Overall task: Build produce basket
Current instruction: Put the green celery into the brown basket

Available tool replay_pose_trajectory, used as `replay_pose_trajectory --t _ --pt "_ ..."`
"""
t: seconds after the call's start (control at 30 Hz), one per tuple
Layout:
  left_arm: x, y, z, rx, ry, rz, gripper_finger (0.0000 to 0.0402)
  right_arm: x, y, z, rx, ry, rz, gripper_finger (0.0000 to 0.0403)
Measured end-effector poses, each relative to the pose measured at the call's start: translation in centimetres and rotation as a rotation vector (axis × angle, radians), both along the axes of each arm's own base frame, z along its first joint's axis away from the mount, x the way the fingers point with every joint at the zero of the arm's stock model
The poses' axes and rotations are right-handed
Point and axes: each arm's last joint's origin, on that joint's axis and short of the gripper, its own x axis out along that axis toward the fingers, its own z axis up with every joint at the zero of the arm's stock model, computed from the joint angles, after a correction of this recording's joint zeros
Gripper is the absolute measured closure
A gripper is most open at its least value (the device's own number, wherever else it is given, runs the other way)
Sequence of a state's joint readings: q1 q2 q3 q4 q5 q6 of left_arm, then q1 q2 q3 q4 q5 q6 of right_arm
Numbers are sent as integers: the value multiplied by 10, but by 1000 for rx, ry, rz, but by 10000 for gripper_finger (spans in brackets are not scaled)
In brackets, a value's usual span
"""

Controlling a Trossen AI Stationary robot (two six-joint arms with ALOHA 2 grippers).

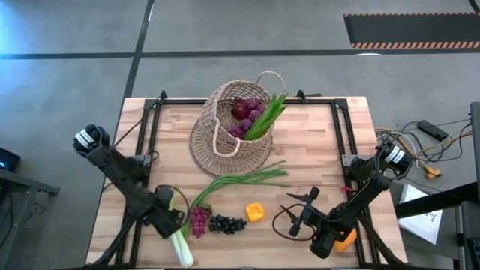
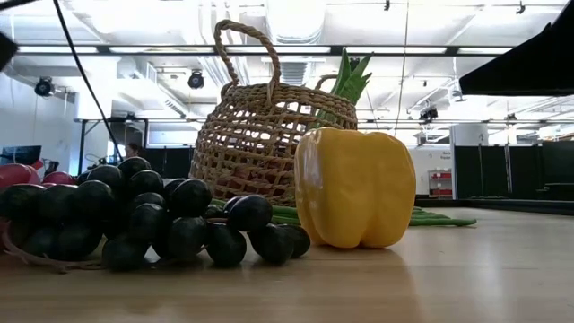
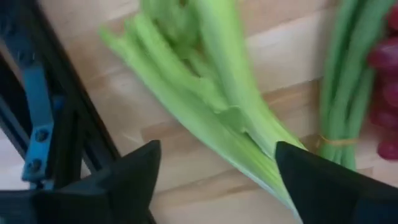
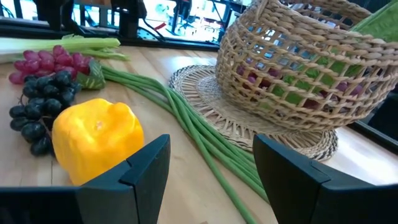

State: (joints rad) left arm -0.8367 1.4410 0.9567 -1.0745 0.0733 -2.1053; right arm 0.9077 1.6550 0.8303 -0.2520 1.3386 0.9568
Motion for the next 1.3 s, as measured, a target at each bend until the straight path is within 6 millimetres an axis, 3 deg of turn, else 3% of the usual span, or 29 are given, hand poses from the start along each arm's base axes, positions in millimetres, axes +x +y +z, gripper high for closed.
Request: replay_pose_trajectory --t 0.23,0.53,0.77,1.03,1.3 --pt "-7 -10 -13 62 -43 129 43 0 0 0 -10 7 3 182" --pt "-4 -12 -39 127 -7 131 39 0 0 0 -9 6 3 182" --pt "-8 -5 -68 96 -20 115 46 3 4 -16 -22 3 -1 182" --pt "-10 6 -75 89 -9 99 106 8 9 -34 -20 -28 -11 182" --pt "-9 13 -78 106 14 28 214 8 10 -33 -23 -46 -18 182"
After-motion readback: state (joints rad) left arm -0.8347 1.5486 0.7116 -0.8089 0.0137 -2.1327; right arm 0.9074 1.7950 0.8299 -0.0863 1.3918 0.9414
